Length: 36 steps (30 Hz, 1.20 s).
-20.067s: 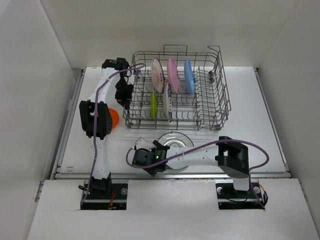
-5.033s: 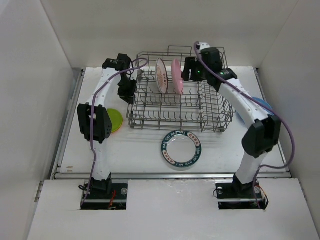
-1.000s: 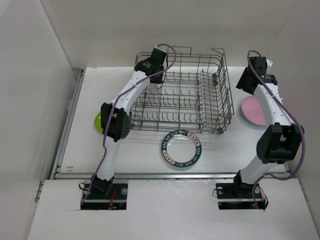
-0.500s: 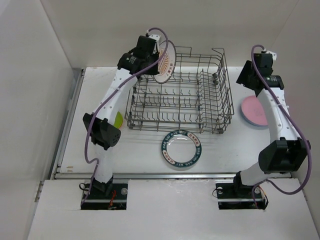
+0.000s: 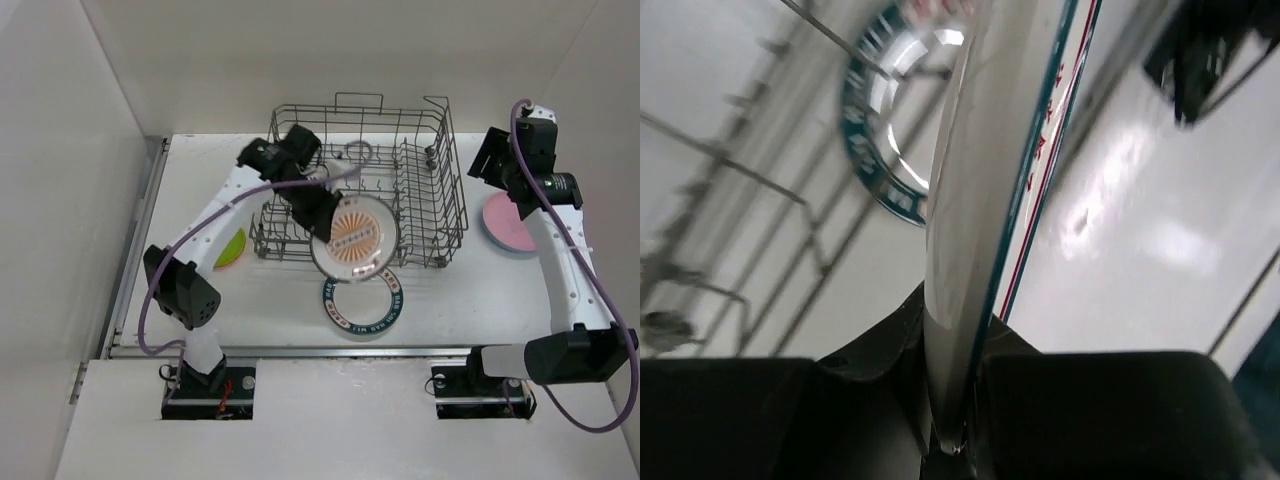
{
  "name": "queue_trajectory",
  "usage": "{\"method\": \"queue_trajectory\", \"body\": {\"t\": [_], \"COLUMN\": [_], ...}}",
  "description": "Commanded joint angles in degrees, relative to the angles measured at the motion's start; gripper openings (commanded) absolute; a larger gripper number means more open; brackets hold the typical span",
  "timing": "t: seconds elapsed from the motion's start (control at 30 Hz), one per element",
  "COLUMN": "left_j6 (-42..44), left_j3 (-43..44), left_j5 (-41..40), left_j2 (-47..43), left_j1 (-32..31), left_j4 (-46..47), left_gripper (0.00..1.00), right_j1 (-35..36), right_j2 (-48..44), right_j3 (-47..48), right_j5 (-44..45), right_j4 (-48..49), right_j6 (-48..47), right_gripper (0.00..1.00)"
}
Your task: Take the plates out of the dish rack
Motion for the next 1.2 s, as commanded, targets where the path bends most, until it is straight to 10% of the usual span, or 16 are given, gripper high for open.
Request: {"method": "queue_trajectory", "body": {"t": [0.0,0.37,0.87,1.17], "left_j6": [10.3,6.3,0.9,0.4], "left_j3": [-9.9,-25.9,-26.1,-25.5], "left_j5": [4.2,0.2,-3.7,-6.3], "left_j2": [-2.5,-0.4,7.2,7.9], "left_j1": [-5.6,-9.5,-12.1,-12.1], "left_j4": [-4.9,5.6,13.0,12.5], "left_gripper": [0.0,0.0,0.01,0.02], "right_j1": [1.4,3.1,4.7,4.7], "right_j2": [-2.9,-4.0,1.0,8.1], "right_j3": [-1.3,-9.0,-12.5,-8.1], "right_j5": [-6.1,-13.3,-9.8,-9.1], "right_j4": [1.6,5.0,8.0,10.9], "right_j6": [-0.4,-1.0,1.1,2.4], "right_gripper": [0.69,0.69,0.69,0.11]}}
